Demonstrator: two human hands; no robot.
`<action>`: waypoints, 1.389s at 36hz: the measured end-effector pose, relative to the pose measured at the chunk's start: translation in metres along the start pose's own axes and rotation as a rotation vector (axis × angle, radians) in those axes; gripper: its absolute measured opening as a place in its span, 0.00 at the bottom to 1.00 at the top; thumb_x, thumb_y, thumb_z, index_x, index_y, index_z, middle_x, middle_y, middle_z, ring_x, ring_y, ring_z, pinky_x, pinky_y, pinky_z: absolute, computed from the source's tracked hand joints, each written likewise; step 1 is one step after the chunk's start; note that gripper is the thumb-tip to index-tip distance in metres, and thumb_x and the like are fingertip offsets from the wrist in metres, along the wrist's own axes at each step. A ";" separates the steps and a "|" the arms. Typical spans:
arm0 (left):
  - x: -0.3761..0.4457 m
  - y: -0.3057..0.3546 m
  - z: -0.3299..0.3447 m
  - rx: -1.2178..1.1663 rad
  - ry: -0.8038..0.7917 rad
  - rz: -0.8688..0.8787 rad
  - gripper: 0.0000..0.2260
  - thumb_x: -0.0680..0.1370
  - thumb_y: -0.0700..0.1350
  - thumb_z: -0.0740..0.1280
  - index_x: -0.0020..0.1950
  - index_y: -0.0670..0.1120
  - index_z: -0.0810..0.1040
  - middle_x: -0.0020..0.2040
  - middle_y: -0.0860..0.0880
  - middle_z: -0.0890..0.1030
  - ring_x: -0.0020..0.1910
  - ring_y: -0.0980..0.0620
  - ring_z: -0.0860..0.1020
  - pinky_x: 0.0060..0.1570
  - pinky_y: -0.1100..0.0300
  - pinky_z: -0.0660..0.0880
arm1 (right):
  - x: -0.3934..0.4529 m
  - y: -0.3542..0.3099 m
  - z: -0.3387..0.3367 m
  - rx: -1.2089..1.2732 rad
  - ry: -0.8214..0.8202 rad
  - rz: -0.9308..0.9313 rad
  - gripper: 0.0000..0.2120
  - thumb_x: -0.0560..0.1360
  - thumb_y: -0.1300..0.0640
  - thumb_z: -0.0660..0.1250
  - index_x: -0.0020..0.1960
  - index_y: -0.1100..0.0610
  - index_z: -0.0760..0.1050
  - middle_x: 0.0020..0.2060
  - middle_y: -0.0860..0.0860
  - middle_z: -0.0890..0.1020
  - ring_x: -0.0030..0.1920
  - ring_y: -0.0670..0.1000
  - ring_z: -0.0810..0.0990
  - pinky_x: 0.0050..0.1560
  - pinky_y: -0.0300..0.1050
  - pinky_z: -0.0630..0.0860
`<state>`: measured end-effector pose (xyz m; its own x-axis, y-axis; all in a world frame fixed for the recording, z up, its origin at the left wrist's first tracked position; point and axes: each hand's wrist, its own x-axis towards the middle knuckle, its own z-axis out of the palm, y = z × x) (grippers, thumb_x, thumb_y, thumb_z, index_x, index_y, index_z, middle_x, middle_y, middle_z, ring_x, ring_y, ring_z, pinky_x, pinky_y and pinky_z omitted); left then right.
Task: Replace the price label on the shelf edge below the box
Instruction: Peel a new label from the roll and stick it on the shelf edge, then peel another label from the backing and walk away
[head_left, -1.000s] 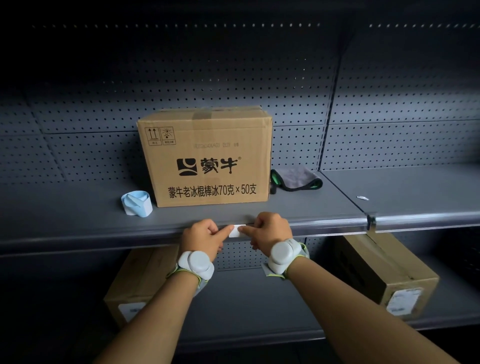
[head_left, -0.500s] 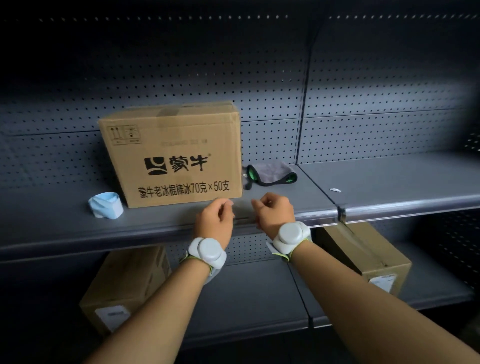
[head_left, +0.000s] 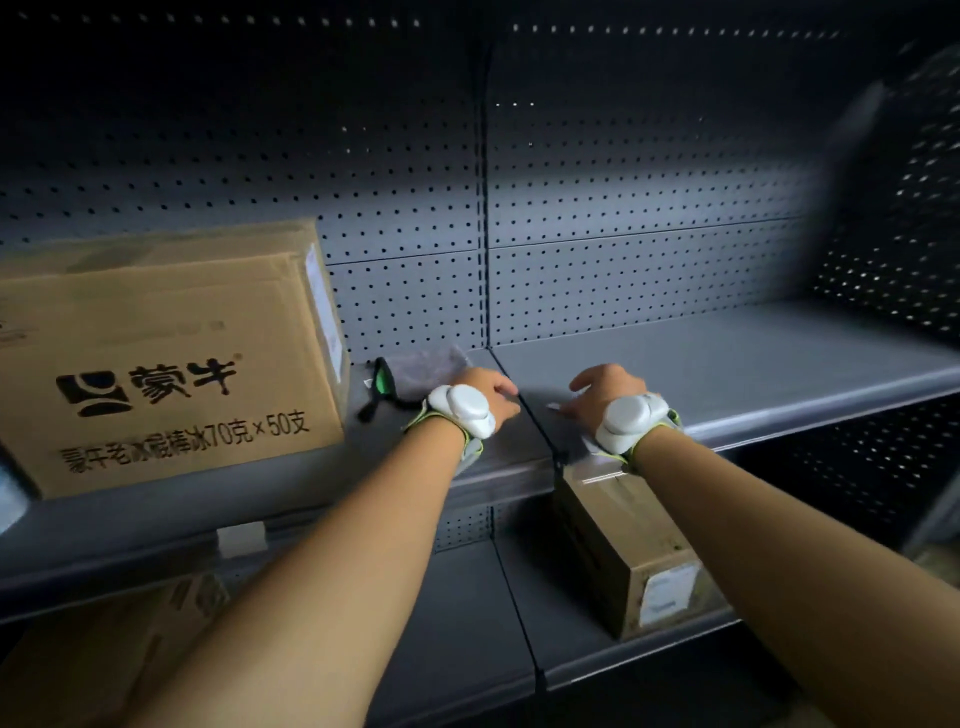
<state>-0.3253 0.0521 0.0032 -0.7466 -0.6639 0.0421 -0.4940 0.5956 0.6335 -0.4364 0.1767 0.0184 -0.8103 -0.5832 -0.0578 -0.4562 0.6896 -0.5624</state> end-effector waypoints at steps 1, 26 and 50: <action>0.008 0.006 0.005 0.016 -0.016 0.001 0.14 0.75 0.44 0.70 0.61 0.46 0.80 0.58 0.46 0.82 0.55 0.48 0.79 0.53 0.66 0.71 | 0.005 0.005 -0.002 -0.024 -0.008 -0.009 0.20 0.69 0.43 0.74 0.59 0.47 0.79 0.59 0.55 0.81 0.65 0.60 0.74 0.68 0.54 0.67; -0.005 0.018 0.014 -0.346 0.217 -0.013 0.05 0.72 0.40 0.73 0.41 0.47 0.78 0.37 0.45 0.80 0.35 0.49 0.76 0.38 0.60 0.74 | 0.012 0.002 0.022 0.416 0.025 -0.273 0.04 0.73 0.61 0.69 0.44 0.53 0.81 0.42 0.53 0.85 0.44 0.54 0.81 0.45 0.42 0.74; -0.351 -0.197 -0.154 -0.795 0.753 -0.345 0.05 0.74 0.34 0.71 0.48 0.40 0.80 0.38 0.45 0.80 0.36 0.55 0.78 0.40 0.67 0.78 | -0.293 -0.214 0.208 1.070 -0.808 -0.429 0.09 0.72 0.72 0.64 0.39 0.60 0.76 0.31 0.57 0.78 0.32 0.53 0.77 0.37 0.43 0.77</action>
<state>0.1029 0.0980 -0.0176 -0.0382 -0.9979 0.0529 0.0005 0.0529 0.9986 -0.0252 0.1105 -0.0162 -0.0825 -0.9961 0.0303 0.1821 -0.0450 -0.9823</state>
